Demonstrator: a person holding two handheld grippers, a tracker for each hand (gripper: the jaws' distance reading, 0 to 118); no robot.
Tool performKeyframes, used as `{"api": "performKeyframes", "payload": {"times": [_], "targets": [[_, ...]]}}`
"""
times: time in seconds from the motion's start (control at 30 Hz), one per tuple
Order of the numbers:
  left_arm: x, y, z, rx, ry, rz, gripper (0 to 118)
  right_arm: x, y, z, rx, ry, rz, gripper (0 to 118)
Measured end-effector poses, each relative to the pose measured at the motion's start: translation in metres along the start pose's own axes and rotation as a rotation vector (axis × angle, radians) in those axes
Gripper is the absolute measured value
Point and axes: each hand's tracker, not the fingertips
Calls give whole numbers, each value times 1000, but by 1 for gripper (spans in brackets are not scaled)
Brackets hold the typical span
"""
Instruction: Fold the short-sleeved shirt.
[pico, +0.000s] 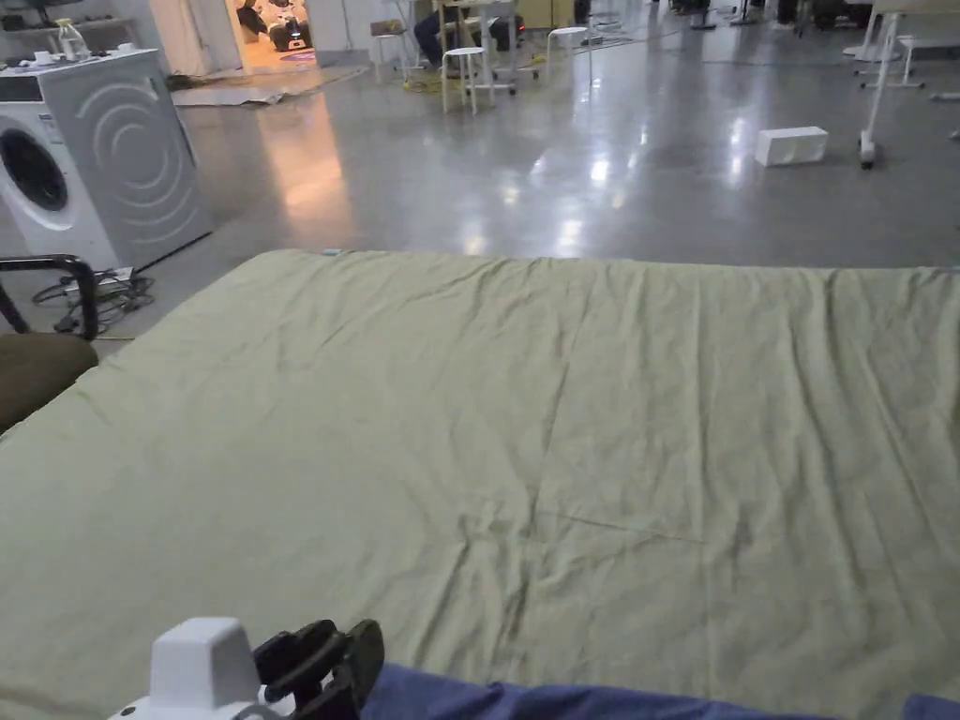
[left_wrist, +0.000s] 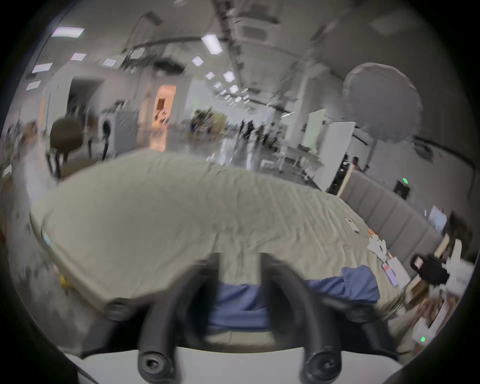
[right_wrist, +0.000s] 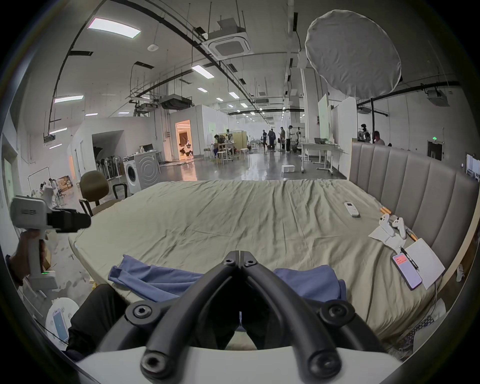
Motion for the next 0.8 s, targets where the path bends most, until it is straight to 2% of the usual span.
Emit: {"api": "performKeyframes", "payload": {"times": [0.03, 0.1, 0.13, 0.2, 0.3, 0.37, 0.5, 0.53, 0.6, 0.7, 0.73, 0.8], "targets": [[-18, -2, -14, -49, -12, 67, 58, 0, -1, 0, -3, 1, -3, 0], [-48, -15, -40, -125, -29, 161, 93, 1, -3, -1, -6, 12, -15, 0], [-60, -23, -54, -154, -24, 179, 103, 1, -5, -2, -1, 33, -34, 0], [-72, -40, -78, -204, -55, 185, 104, 1, -8, -3, -11, 65, -72, 0], [-89, -57, -117, -377, -116, 255, 104, 0, -9, -6, -33, 61, -78, 0], [-102, -66, -135, -424, -151, 359, 104, 0, -9, -6, -41, 55, -75, 0], [-115, -62, -155, -439, -144, 385, 102, 2, -9, -5, -50, 51, -93, 0], [-117, -58, -155, -438, -157, 404, 97, 2, -10, -5, -52, 52, -105, 0], [-105, -58, -155, -444, -229, 489, 65, 3, -11, -5, -53, 52, -125, 0], [-102, -71, -168, -502, -182, 528, 25, 2, -11, -7, -63, 55, -136, 0], [-98, -74, -169, -517, -173, 533, 15, 0, -11, -6, -69, 50, -127, 0], [-105, -77, -164, -496, -202, 676, 12, -1, -11, -3, -74, 44, -103, 0]]}}
